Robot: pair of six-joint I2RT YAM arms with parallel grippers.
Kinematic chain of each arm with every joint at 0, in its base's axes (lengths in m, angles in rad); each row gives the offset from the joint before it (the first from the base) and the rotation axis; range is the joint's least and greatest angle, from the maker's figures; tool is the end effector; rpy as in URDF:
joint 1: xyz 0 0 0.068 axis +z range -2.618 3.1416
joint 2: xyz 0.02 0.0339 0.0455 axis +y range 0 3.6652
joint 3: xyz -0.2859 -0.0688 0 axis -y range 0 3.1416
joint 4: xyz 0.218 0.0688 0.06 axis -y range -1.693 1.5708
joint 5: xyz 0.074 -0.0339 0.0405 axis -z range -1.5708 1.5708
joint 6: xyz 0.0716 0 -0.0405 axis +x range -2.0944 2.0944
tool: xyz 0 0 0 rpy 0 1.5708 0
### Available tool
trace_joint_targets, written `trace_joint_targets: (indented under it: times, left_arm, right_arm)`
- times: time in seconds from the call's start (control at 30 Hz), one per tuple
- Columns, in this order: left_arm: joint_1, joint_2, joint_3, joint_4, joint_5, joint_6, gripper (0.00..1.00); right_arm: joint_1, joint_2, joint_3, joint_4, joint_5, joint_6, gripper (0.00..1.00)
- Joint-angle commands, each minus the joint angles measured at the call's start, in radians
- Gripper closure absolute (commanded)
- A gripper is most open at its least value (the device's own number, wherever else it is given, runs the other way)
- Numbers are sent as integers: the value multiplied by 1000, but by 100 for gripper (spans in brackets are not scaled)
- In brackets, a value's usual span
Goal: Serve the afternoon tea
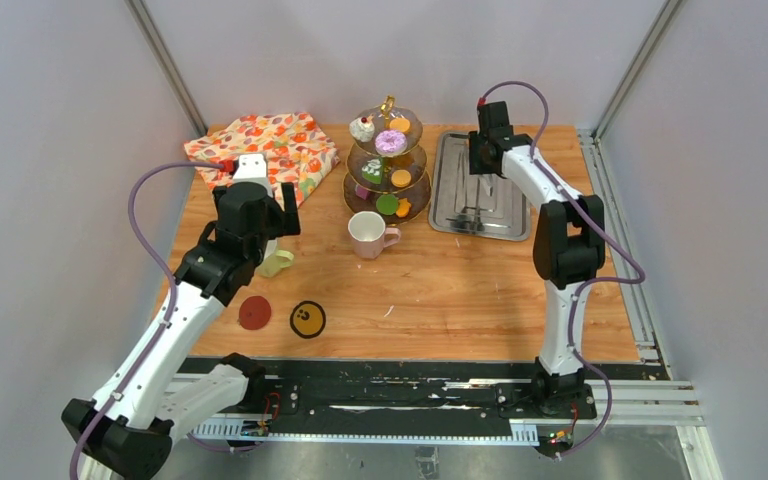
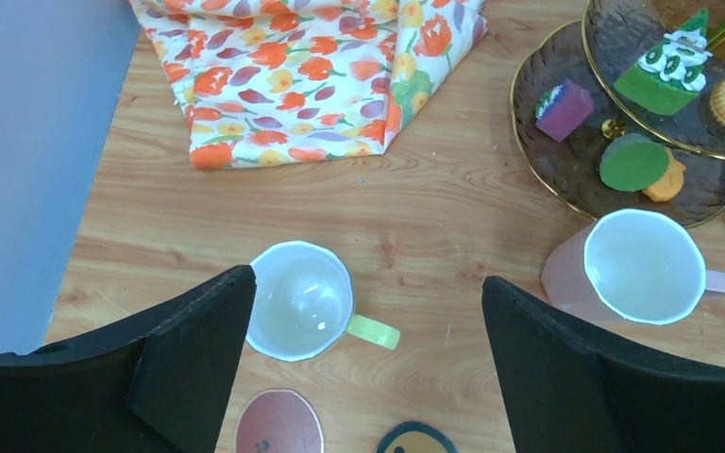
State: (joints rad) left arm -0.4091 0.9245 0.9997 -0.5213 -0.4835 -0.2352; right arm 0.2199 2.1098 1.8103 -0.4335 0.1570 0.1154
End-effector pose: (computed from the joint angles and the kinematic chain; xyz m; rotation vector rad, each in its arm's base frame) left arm 0.1826 -0.0429 0.3587 -0.1319 1.9589 0.0666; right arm 0.4907 0.0982 0.2550 -0.0395 2.2925 -0.0075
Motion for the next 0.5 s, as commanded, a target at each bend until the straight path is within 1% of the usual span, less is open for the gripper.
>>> trace_joint_targets:
  times: [0.0,0.47]
  left_arm:
    - [-3,6,0,46,-27,13,5]
    - [-1,17,1,53,-38,20,5]
  right_arm:
    - [-10,43,64,34,23,22,58]
    - [-14,121,119,42,56,53,57]
